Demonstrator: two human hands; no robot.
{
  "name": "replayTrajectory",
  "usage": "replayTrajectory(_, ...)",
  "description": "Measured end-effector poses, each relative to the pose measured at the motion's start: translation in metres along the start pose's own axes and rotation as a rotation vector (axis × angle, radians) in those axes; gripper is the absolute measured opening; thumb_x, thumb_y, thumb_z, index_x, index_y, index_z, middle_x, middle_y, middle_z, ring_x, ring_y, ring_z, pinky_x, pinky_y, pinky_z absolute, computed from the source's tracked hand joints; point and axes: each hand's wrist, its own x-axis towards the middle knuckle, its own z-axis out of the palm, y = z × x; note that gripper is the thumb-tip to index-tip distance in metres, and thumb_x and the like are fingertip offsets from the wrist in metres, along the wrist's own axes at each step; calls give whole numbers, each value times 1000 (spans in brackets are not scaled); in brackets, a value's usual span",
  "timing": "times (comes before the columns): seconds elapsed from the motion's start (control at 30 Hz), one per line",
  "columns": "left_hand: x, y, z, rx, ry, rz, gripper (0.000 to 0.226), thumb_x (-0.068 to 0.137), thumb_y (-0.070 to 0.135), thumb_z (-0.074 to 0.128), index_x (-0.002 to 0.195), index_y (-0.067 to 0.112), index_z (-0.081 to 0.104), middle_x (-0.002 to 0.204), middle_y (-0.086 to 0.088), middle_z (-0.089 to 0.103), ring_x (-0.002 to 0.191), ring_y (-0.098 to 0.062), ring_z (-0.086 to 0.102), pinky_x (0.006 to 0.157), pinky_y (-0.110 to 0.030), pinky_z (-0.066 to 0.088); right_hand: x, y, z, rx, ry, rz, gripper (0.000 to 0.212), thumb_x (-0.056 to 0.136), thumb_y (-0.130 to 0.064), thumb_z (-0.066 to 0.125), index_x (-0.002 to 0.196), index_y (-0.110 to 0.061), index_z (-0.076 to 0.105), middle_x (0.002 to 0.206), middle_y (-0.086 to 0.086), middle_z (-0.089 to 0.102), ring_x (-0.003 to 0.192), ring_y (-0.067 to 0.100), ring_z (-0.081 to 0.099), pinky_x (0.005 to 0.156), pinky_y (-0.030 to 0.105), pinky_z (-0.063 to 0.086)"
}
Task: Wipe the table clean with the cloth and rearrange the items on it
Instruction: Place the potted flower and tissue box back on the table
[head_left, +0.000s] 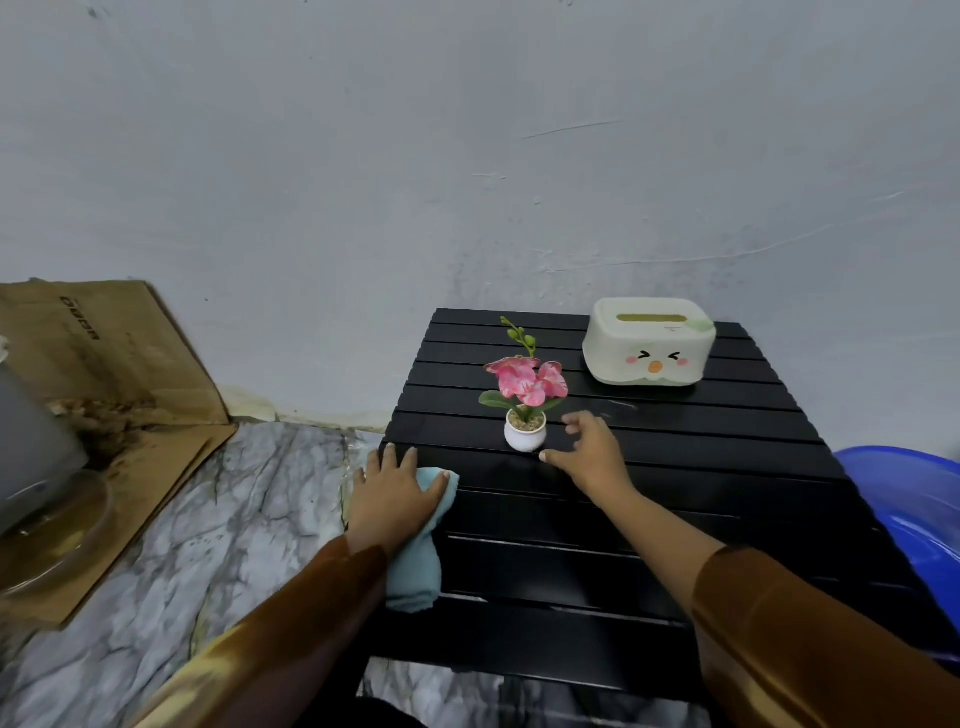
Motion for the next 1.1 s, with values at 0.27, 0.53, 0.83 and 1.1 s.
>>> replayTrajectory(0.27,-21,70,-12,-55,174,275,37,91,43,47,109,15,62,108,-5,66,104,-24,59,81,-32,44,-29,28,-62,-80,-100,-1,31,77,-13,74,106,-8,64,118,11,58,101,13,51,83,24,38)
replayTrajectory(0.53,-5,174,5,-263,-5,354,37,90,37,53,118,13,57,112,-6,66,105,-23,62,87,-35,52,-11,65,-136,-119,-63,85,41,76,-14,75,113,-10,59,121,12,58,98,14,51,83,26,40)
replayTrajectory(0.83,71,249,26,-616,-35,133,71,78,36,72,136,9,38,140,-12,41,127,-29,47,102,-40,43,69,74,-185,-82,47,142,55,75,-13,76,123,-8,51,131,13,54,120,26,51,89,28,37)
replayTrajectory(1.1,130,282,32,-819,-52,-8,124,66,30,84,151,14,-5,158,-13,13,143,-35,25,112,-50,31,134,73,-188,-38,47,151,85,71,-15,79,141,-8,31,148,9,38,134,26,40,107,37,34)
